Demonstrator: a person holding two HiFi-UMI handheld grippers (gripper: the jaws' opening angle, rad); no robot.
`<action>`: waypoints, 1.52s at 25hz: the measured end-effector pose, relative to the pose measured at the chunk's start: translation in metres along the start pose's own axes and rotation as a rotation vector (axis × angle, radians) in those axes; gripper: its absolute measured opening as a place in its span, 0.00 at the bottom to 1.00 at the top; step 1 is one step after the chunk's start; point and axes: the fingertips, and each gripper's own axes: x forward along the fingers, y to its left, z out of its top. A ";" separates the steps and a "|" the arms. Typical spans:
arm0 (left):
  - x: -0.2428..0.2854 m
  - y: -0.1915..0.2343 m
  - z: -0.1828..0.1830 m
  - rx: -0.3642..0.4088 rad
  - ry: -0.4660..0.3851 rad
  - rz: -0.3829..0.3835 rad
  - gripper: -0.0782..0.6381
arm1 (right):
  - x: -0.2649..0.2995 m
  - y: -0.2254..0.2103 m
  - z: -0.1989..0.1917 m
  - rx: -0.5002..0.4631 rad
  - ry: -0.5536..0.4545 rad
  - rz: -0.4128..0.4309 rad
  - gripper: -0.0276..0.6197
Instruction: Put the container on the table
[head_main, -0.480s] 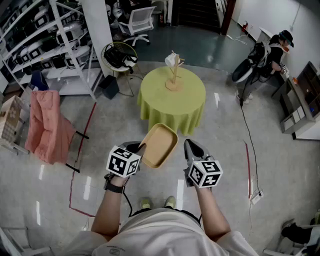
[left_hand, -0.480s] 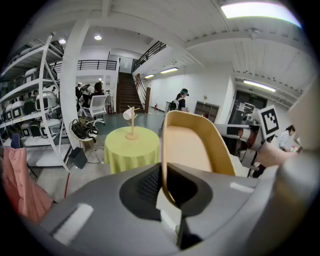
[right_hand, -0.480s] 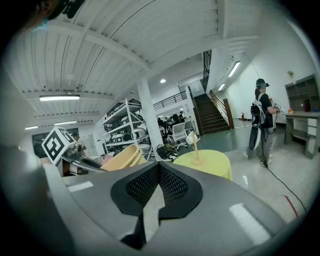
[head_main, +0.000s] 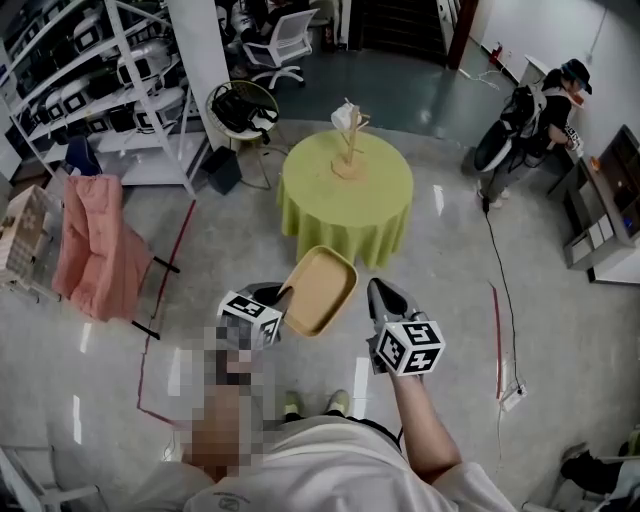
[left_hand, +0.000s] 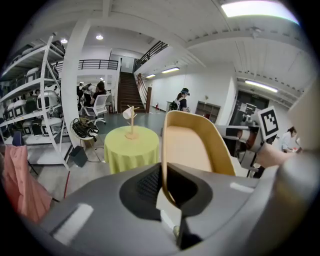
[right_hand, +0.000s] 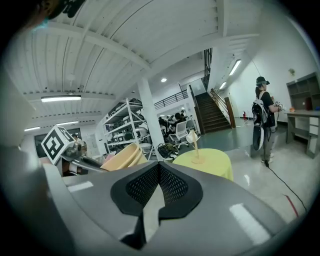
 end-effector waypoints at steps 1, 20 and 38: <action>0.001 -0.001 0.000 -0.002 -0.001 0.002 0.13 | -0.001 -0.001 0.000 0.004 -0.001 0.004 0.06; 0.028 -0.014 0.015 -0.071 -0.039 0.099 0.13 | -0.009 -0.045 0.008 0.039 -0.027 0.071 0.06; 0.083 0.031 0.037 -0.098 -0.029 0.064 0.13 | 0.053 -0.066 0.015 0.034 -0.013 0.054 0.06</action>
